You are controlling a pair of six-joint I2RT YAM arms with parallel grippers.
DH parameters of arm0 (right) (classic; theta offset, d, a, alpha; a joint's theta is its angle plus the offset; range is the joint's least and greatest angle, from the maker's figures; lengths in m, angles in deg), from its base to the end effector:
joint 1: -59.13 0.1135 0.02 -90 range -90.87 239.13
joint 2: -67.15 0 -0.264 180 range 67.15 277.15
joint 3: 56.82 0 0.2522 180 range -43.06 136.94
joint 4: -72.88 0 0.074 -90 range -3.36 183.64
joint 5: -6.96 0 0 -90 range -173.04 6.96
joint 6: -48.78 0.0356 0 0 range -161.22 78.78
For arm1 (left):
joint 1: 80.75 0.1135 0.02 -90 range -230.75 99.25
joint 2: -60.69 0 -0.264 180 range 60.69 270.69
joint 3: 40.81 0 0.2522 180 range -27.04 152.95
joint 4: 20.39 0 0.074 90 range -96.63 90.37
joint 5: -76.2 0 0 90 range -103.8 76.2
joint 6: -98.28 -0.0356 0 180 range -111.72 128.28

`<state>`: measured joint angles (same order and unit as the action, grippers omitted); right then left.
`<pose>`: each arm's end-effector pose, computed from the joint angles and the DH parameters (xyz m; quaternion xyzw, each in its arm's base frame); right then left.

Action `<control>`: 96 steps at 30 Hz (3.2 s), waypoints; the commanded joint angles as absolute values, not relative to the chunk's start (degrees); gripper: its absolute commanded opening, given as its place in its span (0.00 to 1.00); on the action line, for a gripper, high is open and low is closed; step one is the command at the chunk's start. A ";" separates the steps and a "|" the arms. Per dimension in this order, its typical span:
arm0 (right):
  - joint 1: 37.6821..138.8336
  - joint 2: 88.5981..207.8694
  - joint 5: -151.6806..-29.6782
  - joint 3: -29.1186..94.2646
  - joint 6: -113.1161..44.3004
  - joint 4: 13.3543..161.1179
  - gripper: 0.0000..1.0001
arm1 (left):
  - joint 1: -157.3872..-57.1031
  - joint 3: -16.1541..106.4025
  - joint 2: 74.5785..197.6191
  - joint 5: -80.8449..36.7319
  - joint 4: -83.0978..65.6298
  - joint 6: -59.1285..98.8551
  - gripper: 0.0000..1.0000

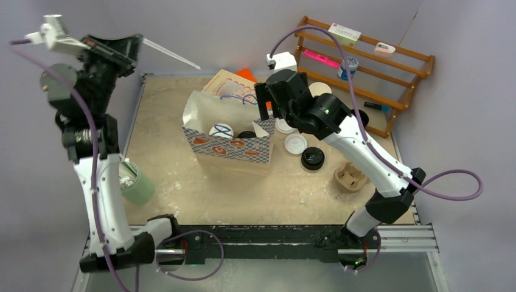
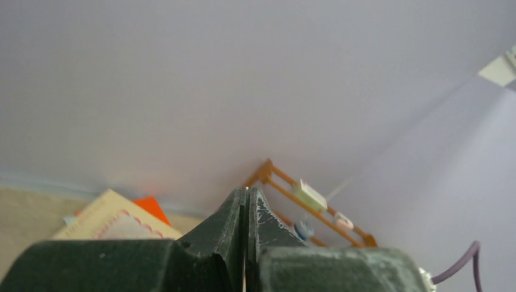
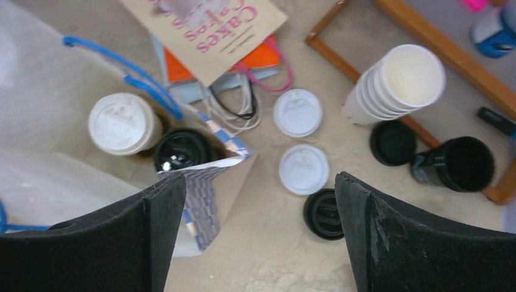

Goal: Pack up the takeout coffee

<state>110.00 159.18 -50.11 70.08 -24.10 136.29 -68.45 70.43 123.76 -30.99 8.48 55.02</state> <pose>0.2217 0.2419 0.4719 -0.1007 0.8309 0.0720 0.5425 0.1689 0.0261 0.5725 -0.1758 0.5579 -0.3213 0.7447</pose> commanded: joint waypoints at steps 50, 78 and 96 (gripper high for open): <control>109.76 152.08 -40.76 63.49 -22.84 133.93 0.95 | -80.30 46.56 119.08 -48.05 0.62 66.23 0.00; 109.76 152.48 -43.77 62.93 -23.42 133.09 0.96 | -83.47 71.75 128.94 28.60 67.20 43.95 0.55; 109.75 154.97 -45.73 65.82 -25.81 132.61 0.97 | -70.81 54.50 129.56 35.87 58.59 41.90 0.47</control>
